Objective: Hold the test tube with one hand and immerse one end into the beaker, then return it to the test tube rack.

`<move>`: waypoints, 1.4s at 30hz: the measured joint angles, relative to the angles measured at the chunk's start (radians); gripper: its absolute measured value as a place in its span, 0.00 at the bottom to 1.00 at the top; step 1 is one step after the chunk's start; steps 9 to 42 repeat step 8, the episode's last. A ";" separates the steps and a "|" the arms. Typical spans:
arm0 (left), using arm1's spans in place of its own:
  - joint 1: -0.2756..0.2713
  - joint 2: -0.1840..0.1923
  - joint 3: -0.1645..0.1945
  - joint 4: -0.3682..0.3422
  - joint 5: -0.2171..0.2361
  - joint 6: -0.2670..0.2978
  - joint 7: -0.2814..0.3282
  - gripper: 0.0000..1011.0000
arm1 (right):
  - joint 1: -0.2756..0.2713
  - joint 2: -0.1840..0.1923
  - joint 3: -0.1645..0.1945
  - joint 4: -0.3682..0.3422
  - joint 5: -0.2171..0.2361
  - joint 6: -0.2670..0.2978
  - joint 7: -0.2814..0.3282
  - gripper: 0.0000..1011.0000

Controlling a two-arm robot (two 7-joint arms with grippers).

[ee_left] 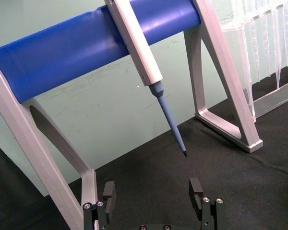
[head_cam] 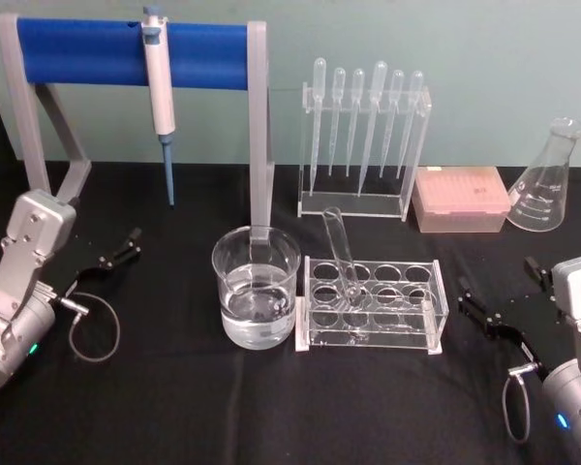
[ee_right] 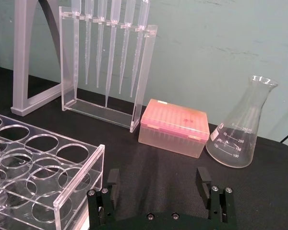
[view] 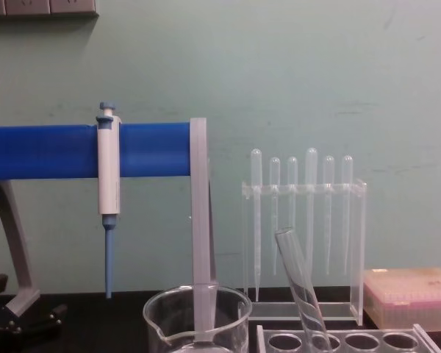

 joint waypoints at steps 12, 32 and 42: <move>0.000 0.000 0.000 0.000 0.000 0.000 0.000 0.99 | -0.001 0.002 0.000 -0.002 0.001 -0.001 0.000 0.99; 0.000 0.000 0.000 0.000 0.000 0.000 0.000 0.99 | -0.001 0.002 0.000 -0.002 0.001 -0.001 0.000 0.99; 0.000 0.000 0.000 0.000 0.000 0.000 0.000 0.99 | -0.001 0.002 0.000 -0.002 0.001 -0.001 0.000 0.99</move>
